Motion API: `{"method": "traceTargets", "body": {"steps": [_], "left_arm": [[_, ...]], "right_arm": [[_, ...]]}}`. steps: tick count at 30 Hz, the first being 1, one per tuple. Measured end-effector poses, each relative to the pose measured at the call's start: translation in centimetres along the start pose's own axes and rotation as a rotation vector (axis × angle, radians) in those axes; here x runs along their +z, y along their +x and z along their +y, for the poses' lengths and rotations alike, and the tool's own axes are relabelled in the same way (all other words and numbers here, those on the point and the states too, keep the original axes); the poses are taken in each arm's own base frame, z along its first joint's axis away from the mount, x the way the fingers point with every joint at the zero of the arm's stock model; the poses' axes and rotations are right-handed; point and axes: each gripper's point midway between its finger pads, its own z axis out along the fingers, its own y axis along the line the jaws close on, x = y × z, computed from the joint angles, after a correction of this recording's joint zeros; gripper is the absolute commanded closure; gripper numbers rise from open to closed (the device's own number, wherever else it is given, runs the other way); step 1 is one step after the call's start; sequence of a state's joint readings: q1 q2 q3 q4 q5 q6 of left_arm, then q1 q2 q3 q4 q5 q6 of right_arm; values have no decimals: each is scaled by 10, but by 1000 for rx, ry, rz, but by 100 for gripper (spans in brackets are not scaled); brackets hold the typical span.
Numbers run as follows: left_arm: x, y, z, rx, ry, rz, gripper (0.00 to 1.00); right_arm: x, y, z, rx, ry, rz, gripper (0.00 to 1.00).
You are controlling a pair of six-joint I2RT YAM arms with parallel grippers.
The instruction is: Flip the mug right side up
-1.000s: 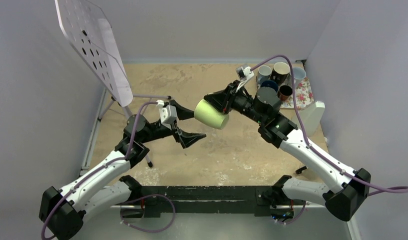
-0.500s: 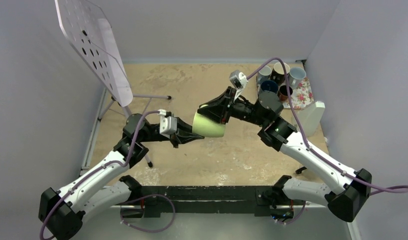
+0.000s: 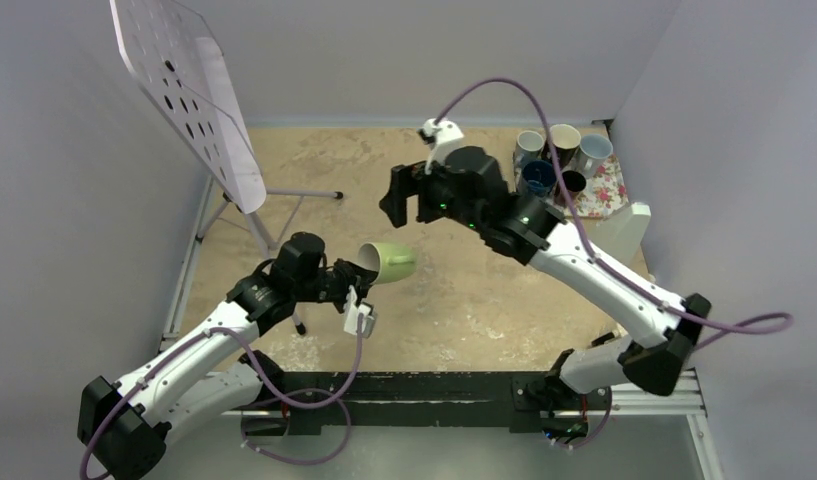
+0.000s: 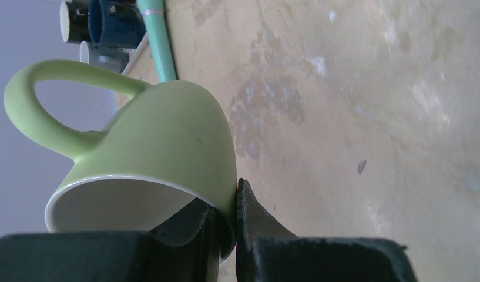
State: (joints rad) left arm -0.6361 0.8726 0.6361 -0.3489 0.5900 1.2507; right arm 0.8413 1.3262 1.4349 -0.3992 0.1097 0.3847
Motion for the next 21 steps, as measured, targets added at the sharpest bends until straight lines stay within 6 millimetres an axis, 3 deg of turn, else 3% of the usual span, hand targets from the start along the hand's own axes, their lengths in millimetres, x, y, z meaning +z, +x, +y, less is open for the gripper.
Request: {"method": "traceTargets", "body": {"steps": [4,7,10,17,19,21], "left_arm": [[-6,19,-17,208,104,93,100],[-11,28,-25,313,168,135,100],[-14,32,-27,374,201,159,100],[-15,31,-24,429,214,164,100],[-15,32,-24,429,216,165,100],[-15,32,-23,429,214,167,100]], "right_arm": [[30,42,23,-79,57,187,27],[46,82,33,-151,99,317,30],[45,118,35,-207,120,429,33],[38,140,40,-261,134,494,39],[43,148,34,-277,170,516,49],[50,163,23,-297,222,556,67]]}}
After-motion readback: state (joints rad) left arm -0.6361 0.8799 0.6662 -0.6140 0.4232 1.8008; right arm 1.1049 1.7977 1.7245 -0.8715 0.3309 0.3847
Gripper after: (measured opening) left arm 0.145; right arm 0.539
